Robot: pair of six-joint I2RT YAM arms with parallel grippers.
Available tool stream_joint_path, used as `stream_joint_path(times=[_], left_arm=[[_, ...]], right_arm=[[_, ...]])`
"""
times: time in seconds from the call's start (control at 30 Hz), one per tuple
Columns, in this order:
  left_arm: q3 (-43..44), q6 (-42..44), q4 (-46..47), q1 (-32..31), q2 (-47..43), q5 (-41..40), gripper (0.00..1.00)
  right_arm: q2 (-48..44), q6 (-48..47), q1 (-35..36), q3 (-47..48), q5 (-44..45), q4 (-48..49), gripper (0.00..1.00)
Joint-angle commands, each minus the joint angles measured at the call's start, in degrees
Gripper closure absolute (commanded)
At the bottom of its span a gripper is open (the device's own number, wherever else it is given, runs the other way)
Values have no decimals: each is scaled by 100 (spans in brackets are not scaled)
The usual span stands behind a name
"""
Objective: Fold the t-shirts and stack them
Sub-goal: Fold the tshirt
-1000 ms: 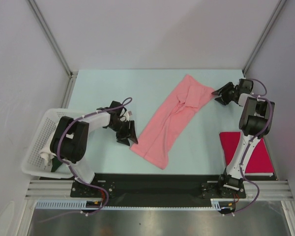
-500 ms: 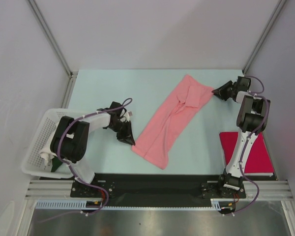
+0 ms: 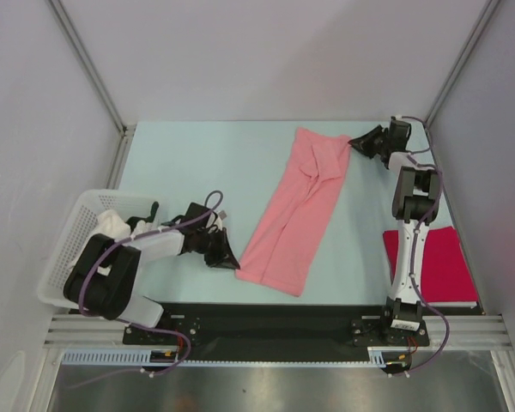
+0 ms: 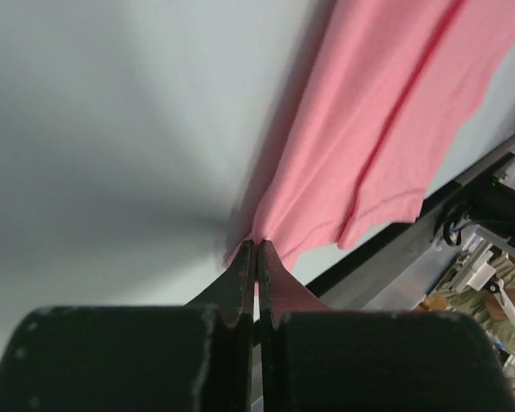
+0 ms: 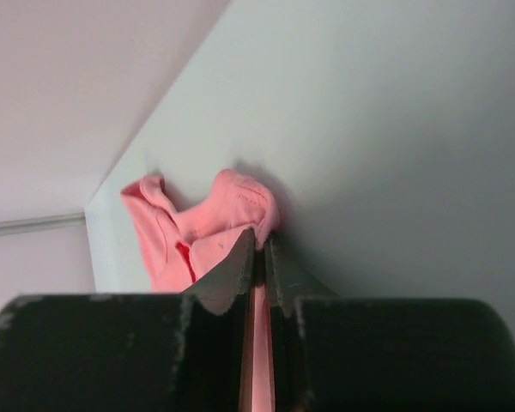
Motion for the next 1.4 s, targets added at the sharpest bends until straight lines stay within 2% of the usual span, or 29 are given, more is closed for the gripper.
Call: stream_joint_path(times=[0.0,0.17,0.33,0.47,0.5,0.53,0.57,0.67,0.7,0.73,0.8,0.83,0.9,0.93,0.97,1.0,1.03,1.07,1.1,1.13,1.17,1.23,1.33,1.37], left_arm=[[-453,-1034,1108,-488,-432,25,100],[-886,-2352,2708,-1218,-337,-334,100],[-790,-2987,3570,-1992,145,-775,100],[-491,-3190,3931,-2352,665,-732,100],[-395,-3224,3958,-2457,718,-714,100],[-368,-3260,4071,-2502,762,-670,100],[-359,-3286,4072,-2520,736,-661,100],[-359,-3034,3460,-2494,238,-897,100],[-298,-2884,2831,-2415,61,-1003,100],[-271,-2578,2546,-2354,-106,-1221,96],[-148,-2303,1897,-2135,-494,-1285,88],[-78,-2015,1745,-2055,-556,-1189,82],[150,-1758,1219,-1941,-626,-1110,75],[212,-1653,1138,-1940,-635,-1014,71],[291,-1469,1050,-1931,-609,-830,68],[301,-1424,962,-1914,-600,-724,66],[292,-1345,961,-1914,-591,-618,60],[309,-1309,970,-1922,-574,-408,58],[327,-1248,857,-1914,-513,-337,57],[344,-1143,777,-1914,-495,-292,56],[345,-1090,733,-1914,-477,-266,56],[301,-1019,715,-1914,-486,-309,55],[274,-923,750,-1914,-381,-318,53],[292,-879,794,-1905,-267,-318,53]], right_arm=[[556,279,282,915,240,298,97],[1426,560,615,2201,572,342,100],[1656,965,756,2413,925,773,100],[1691,861,818,2605,935,537,100],[1682,773,818,2694,899,171,95],[1595,650,809,2747,890,-85,83],[1507,397,801,2704,855,-297,78],[998,-69,652,2642,759,-1263,60],[849,-193,582,2590,732,-1779,56],[517,-325,459,2545,723,-2071,48],[199,-765,292,2414,680,-3003,46],[-273,-940,230,2291,714,-3319,46],[-942,-1361,80,1731,898,-3891,45],[-1302,-1451,54,945,960,-3955,45],[-2089,-1530,45,458,1004,-4060,45],[-2454,-1713,62,70,1048,-4183,46],[-2805,-1828,97,-682,1179,-4323,46],[-3540,-1951,193,-1046,1232,-4568,46],[-3895,-2074,246,-1415,1294,-4701,46],[-4308,-2084,290,-2332,1260,-4755,46],[-5017,-2084,352,-2777,1181,-4781,46],[-5741,-2023,597,-4118,1023,-4825,48],[-6981,-1796,1212,-5318,900,-4834,49],[-7323,-1681,1344,-6069,882,-4765,50]])
